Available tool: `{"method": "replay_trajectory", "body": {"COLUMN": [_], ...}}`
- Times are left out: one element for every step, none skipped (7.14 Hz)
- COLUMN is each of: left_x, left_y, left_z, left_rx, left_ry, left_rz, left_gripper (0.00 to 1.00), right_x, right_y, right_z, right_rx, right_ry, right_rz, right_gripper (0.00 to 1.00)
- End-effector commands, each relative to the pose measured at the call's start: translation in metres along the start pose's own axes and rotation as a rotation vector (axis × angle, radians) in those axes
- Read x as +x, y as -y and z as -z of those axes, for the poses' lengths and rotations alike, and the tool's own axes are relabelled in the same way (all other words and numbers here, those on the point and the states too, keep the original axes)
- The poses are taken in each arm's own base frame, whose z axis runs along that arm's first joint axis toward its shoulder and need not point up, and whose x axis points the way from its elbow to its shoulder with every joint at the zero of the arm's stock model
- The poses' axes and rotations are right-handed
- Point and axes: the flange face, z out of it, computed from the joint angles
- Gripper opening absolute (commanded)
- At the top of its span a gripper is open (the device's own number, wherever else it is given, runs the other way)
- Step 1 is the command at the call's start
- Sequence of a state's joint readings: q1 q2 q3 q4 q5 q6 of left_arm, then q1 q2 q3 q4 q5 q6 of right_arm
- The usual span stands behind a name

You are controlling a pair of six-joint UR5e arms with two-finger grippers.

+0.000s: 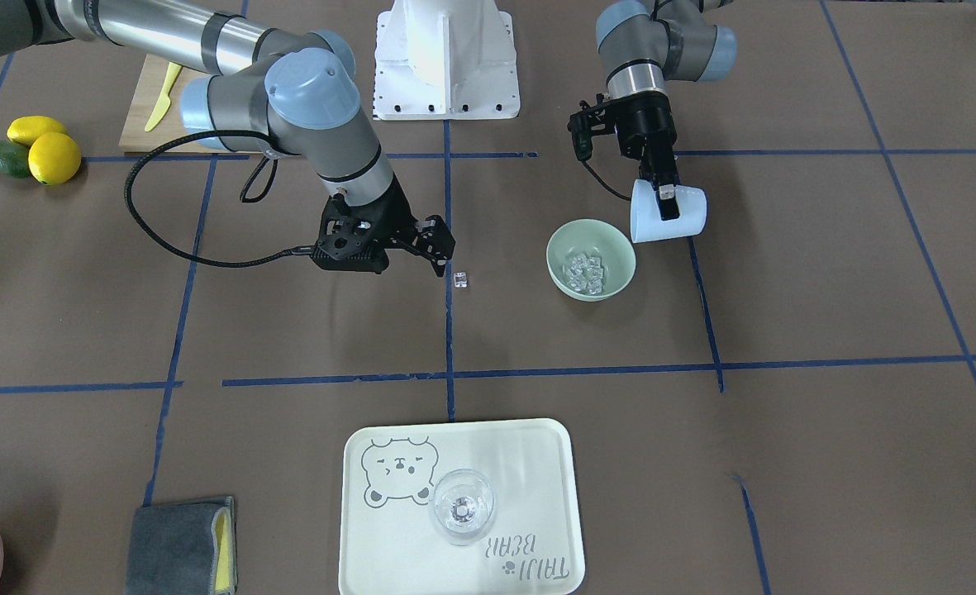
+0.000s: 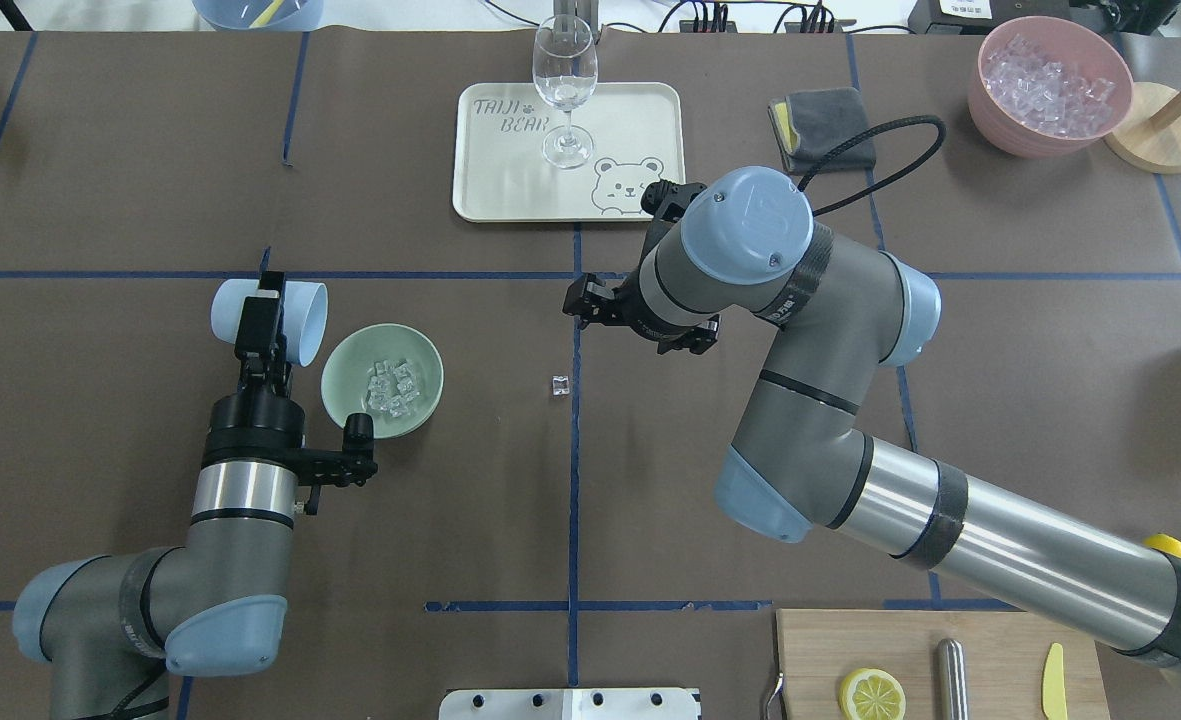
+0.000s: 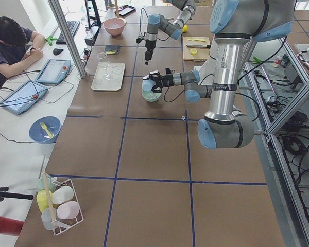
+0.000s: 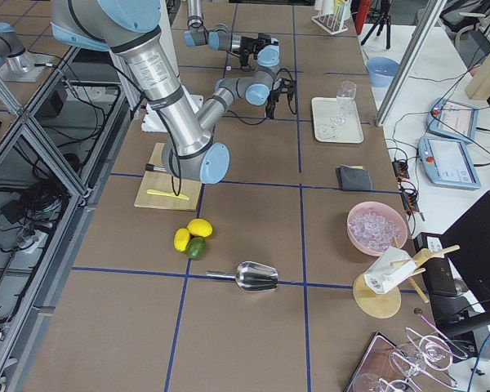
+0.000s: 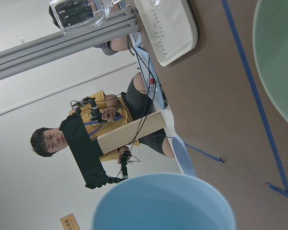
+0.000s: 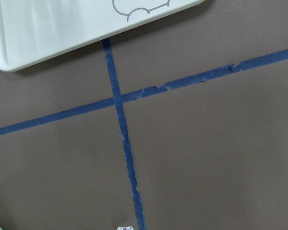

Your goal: Pour ice into bowl

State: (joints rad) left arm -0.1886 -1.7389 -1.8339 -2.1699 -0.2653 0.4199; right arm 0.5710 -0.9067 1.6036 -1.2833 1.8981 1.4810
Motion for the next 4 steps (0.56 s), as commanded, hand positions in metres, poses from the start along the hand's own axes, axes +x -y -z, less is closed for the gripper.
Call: {"method": "replay_trajectory", "body": {"left_x": [0.004, 0.003, 0.002, 0.007], "left_y": [-0.016, -0.024, -0.029, -0.029], "left_z": [0.001, 0.003, 0.004, 0.004], "left_rx": [0.057, 0.089, 0.106, 0.117], "left_ry": [0.025, 0.038, 0.044, 0.025], "left_rz": [0.232, 0.356, 0.452, 0.611], "left_gripper": [0.0, 0.0, 0.0, 0.0], "right_x": [-0.002, -0.002, -0.003, -0.002], "right_y": [0.0, 0.0, 0.001, 0.002], "right_z": [0.001, 0.001, 0.002, 0.002], "right_rx": [0.0, 0.0, 0.002, 0.003], "right_ry": [0.002, 0.002, 0.003, 0.003], "right_rz": [0.001, 0.001, 0.003, 0.002], "right_gripper": [1.0, 1.0, 1.0, 1.0]}}
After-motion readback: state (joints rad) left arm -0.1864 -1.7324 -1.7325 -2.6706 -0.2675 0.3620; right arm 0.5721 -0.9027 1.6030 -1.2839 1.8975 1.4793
